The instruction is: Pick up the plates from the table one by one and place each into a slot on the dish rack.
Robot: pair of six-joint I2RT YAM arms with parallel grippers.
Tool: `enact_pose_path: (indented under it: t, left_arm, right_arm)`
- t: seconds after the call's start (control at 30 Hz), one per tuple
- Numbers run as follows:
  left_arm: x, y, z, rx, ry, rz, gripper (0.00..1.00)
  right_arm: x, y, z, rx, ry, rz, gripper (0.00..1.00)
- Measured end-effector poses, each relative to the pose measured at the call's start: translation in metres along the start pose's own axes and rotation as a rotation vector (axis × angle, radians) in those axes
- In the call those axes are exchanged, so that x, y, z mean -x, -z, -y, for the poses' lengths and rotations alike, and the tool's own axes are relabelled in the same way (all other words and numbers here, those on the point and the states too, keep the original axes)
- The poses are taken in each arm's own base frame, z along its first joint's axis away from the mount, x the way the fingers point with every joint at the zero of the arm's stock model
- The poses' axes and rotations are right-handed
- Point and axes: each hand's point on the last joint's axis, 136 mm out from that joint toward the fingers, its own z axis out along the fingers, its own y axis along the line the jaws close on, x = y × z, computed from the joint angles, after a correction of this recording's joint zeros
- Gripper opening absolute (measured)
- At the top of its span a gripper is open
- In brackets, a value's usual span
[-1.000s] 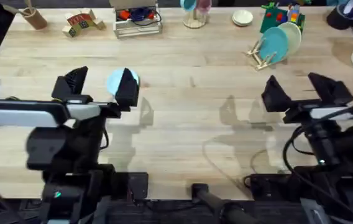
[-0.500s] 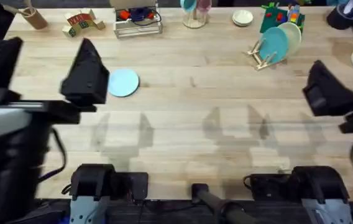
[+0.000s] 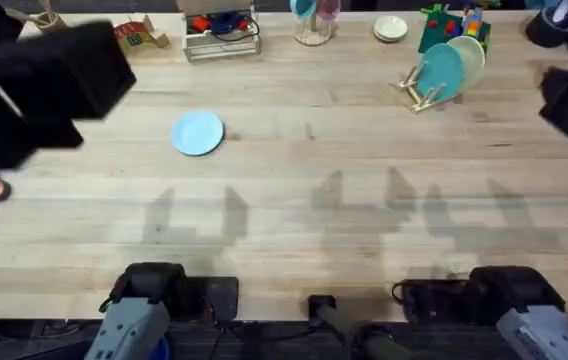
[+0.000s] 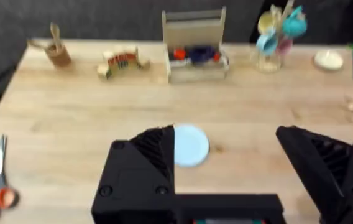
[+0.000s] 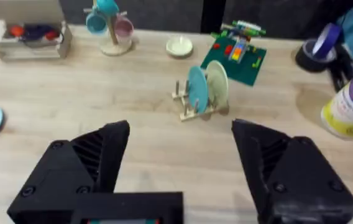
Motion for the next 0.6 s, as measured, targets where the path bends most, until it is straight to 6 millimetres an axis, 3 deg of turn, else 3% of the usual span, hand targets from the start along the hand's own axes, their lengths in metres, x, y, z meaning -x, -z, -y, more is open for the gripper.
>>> enact_pose_path:
  t: [0.23,0.43,0.6]
  left_arm:
    - [0.001,-0.018,0.003,0.003,0.05,-0.306,0.993]
    - [-0.012,-0.029,0.009,-0.011,0.078,-0.579,0.993]
    - [-0.007,-0.054,0.01,-0.011,0.08,-0.643,0.993]
  right_arm:
    - [0.015,-0.009,0.001,0.009,-0.002,-0.166,0.992]
    - [0.005,-0.018,0.0,0.026,-0.008,-0.379,0.992]
    - [0.005,-0.034,-0.001,0.047,-0.005,-0.492,0.993]
